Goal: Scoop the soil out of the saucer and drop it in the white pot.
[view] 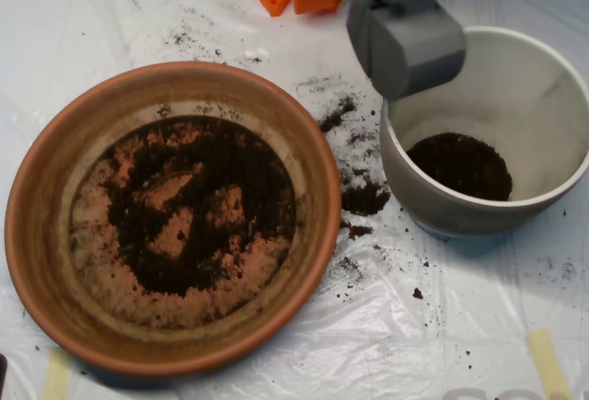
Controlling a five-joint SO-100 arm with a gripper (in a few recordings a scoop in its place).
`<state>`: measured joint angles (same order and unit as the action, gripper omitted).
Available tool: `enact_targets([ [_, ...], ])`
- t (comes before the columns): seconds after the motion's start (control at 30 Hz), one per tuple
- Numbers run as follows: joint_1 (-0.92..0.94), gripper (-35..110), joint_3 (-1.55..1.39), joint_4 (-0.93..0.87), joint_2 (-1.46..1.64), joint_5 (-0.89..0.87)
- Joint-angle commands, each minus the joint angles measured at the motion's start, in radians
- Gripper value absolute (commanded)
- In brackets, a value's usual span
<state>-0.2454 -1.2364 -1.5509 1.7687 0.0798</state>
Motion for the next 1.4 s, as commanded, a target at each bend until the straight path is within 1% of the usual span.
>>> enact_targets([
  [0.0, -0.069, -1, 0.235, -0.055, -0.089, -0.011],
  [0.1, -0.107, 0, 0.417, -0.120, -0.219, -0.015],
  [0.2, -0.144, 0, 0.471, -0.144, -0.265, -0.003],
  [0.3, -0.166, 14, 0.466, -0.166, -0.275, -0.008],
  [0.37, -0.176, 26, 0.454, -0.186, -0.275, 0.006],
  [0.4, -0.179, 29, 0.428, -0.186, -0.262, 0.014],
  [0.5, -0.186, 27, 0.308, -0.144, -0.199, 0.026],
  [0.63, -0.186, 27, 0.091, -0.020, -0.055, 0.035],
  [0.7, -0.186, 27, 0.069, -0.015, -0.044, 0.034],
  [0.87, -0.172, 27, 0.100, -0.029, -0.057, 0.014],
  [1.0, -0.156, 27, 0.213, -0.089, -0.106, -0.003],
  [1.17, -0.089, 27, 0.400, -0.184, -0.164, -0.015],
  [1.37, 0.028, 28, 0.445, -0.230, -0.133, -0.008],
])
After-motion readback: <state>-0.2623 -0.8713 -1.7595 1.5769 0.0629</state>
